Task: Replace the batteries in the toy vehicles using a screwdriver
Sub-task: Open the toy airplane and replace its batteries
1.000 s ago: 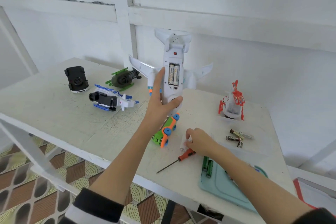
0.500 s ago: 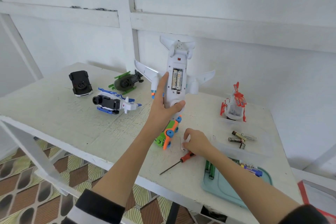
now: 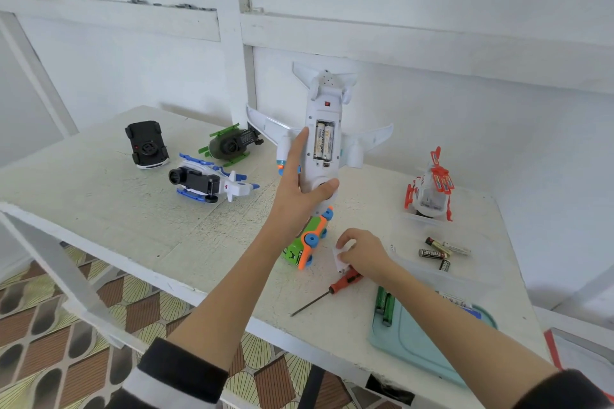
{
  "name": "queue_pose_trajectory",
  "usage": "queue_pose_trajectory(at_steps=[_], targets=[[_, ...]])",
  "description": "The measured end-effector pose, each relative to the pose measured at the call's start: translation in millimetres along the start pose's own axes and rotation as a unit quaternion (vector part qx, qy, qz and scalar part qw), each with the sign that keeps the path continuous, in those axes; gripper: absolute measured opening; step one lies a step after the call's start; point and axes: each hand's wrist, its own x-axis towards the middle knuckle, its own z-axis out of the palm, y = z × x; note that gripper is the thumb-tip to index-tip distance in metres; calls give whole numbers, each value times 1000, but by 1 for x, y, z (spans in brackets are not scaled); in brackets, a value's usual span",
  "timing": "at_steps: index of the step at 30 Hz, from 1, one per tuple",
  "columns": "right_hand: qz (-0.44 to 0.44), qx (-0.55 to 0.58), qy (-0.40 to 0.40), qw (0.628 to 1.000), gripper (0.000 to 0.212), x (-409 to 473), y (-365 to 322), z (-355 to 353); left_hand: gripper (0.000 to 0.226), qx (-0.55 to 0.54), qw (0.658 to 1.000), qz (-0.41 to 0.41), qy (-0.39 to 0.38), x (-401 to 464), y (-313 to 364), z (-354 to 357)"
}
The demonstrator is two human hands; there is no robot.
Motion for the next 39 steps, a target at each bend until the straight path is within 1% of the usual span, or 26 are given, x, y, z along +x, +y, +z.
queue_pose_trajectory(at_steps=[2,4,7,11,14,17,20,25,29,33,39], targets=[[-2,20,16,1000,11,-1,-1,-8,80,4,1000,-1,2,2,-2,0],[-5,63,28,998,8,-5,-6,-20,81,1,1000,-1,1,4,-3,0],[-31,123,52,991,7,-14,-17,-47,81,0,1000,3,2,9,-6,-1],[-65,184,89,977,8,-32,-37,-85,81,41,999,4,25,20,-13,-1],[-85,230,111,963,9,-45,-50,-109,83,36,999,-4,23,28,-21,4],[-103,266,133,949,10,-54,-59,-123,82,29,1000,6,10,31,-24,16],[-114,284,148,941,10,-57,-68,-128,80,-2,1000,3,-8,31,-27,32],[-135,305,166,928,11,-52,-75,-126,87,-46,997,-7,-54,28,-31,56],[-137,332,175,916,17,-46,-78,-129,84,-59,995,-12,-75,25,-31,68],[-136,349,175,911,23,-42,-74,-131,87,-65,994,-17,-80,23,-31,73],[-138,369,176,902,21,-39,-71,-130,88,-74,994,-21,-80,23,-31,75]])
